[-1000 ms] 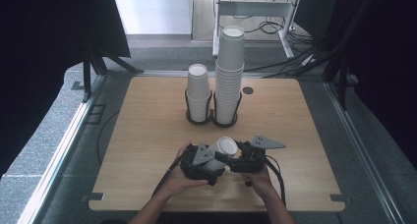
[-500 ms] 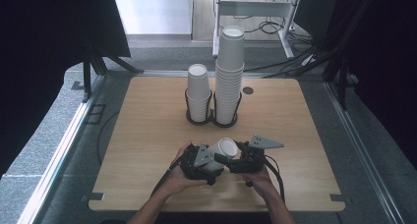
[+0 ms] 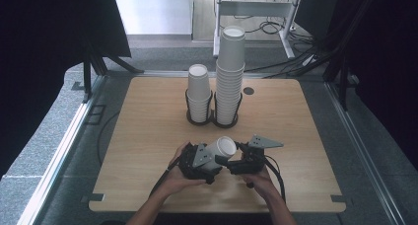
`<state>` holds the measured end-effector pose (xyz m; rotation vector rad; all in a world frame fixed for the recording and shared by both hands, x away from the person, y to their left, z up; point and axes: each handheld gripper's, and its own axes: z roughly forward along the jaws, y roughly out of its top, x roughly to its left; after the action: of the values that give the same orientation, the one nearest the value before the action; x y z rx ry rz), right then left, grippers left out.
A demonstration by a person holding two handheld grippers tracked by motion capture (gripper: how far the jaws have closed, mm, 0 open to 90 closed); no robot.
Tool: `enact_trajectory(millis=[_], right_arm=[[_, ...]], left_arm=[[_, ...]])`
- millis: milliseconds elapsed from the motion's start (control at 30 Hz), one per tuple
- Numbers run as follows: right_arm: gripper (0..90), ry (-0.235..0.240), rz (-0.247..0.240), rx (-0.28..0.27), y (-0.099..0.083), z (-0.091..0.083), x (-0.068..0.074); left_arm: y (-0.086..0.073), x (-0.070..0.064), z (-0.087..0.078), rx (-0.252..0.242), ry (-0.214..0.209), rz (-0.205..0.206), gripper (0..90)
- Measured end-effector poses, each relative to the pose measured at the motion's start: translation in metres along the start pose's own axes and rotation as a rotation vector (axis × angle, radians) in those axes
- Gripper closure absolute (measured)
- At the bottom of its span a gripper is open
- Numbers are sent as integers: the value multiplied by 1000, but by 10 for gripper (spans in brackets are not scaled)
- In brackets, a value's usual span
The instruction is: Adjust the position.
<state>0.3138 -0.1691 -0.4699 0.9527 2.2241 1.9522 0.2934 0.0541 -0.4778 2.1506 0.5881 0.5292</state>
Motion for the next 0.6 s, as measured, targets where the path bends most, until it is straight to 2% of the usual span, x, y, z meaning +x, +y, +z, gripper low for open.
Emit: enact_trajectory(millis=[167, 233, 367, 600], right_arm=[[69, 5, -17, 37, 0, -1, 0], [57, 0, -33, 49, 0, -2, 0], [35, -15, -101, 109, 4, -5, 4], [47, -44, -216, 232, 15, -8, 6]], left_arm=[[-3, 6, -2, 13, 24, 4, 95], [-3, 6, -2, 27, 48, 28, 95], [-6, 8, -5, 41, 71, 44, 94], [-10, 16, -10, 47, 100, 29, 94]])
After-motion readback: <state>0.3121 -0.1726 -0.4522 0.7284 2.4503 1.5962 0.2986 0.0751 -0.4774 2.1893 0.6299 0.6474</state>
